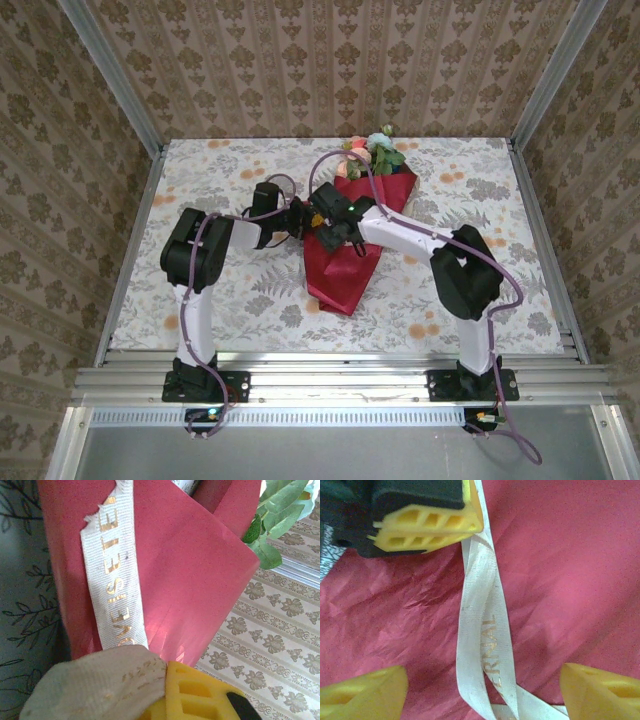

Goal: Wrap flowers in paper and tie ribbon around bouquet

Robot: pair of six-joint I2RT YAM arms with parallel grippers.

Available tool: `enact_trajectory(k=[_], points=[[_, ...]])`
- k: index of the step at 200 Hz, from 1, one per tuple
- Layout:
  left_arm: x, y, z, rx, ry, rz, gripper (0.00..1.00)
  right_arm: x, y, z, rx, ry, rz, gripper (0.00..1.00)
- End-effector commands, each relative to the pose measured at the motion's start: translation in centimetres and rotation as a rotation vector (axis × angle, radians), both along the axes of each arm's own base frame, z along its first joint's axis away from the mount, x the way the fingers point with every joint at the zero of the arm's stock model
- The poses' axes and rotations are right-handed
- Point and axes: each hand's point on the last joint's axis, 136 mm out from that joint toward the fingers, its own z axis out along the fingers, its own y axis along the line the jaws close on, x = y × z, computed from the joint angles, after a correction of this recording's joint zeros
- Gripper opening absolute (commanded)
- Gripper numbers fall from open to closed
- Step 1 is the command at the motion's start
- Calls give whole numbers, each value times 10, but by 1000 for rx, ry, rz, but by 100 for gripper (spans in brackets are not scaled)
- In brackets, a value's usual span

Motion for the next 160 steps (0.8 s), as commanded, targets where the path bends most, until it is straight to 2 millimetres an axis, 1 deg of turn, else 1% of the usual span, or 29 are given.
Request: enact_trajectory(k=[1,13,23,35,47,55,71,86,97,115,127,141,160], points=[[6,-3,25,-39,-46,-13,0,8,-4,-11,-35,7,-31,79],[6,-3,25,-39,-47,-12,0,12,-9,-18,-51,13,-53,78],[5,-3,25,-39,-45,-13,0,16,-12,-20,-51,16,-65,75],[4,-2,25,-39,-44,-14,0,19,-13,-21,-59,29,-68,68],[4,-2,25,-39,-43,-14,0,19,-12,-20,-50,35,-60,57],[3,-2,25,-38,-43,-13,0,18,-11,-19,-45,39,-53,47],[4,-1,26,-40,-43,-11,0,15,-13,-24,-59,60,-48,32],[4,-1,27,-40,-45,-11,0,12,-14,-27,-38,87,-43,10],[4,-1,27,-41,-45,-12,0,10,-12,-24,-15,101,-35,0],[3,-1,28,-41,-48,-13,0,2,-2,-16,48,141,14,0],[3,0,28,-42,-49,-14,0,-9,9,-10,142,205,63,0],[2,1,28,-41,-53,-21,0,-20,17,-4,242,274,94,0],[-2,3,26,-32,-50,-30,5,-35,21,-5,374,399,97,0]])
